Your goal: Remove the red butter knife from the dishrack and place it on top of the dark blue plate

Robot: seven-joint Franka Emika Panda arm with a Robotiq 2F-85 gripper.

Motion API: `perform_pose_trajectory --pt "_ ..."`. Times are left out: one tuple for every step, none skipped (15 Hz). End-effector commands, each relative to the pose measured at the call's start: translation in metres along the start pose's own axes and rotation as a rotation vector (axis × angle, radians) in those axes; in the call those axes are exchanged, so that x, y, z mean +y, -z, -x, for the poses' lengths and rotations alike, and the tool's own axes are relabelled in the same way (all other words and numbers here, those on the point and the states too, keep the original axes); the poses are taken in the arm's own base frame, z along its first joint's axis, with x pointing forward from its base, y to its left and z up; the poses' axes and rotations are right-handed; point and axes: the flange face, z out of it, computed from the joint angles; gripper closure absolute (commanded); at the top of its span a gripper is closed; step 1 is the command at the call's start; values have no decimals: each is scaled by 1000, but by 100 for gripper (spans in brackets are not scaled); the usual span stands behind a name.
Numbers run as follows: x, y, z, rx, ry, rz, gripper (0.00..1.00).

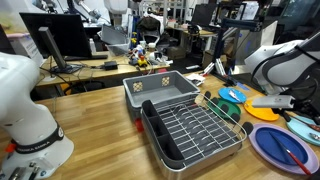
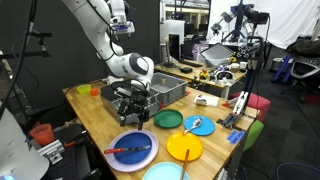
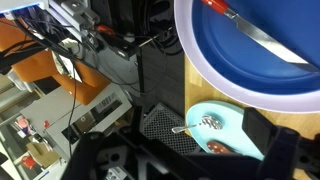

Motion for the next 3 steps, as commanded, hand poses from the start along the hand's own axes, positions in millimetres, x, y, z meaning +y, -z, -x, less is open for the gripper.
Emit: perform_pose_trajectory --pt "-1 1 0 0 1 0 0" --pt "-1 1 0 0 1 -1 0" --pt "-1 1 0 0 1 -1 0"
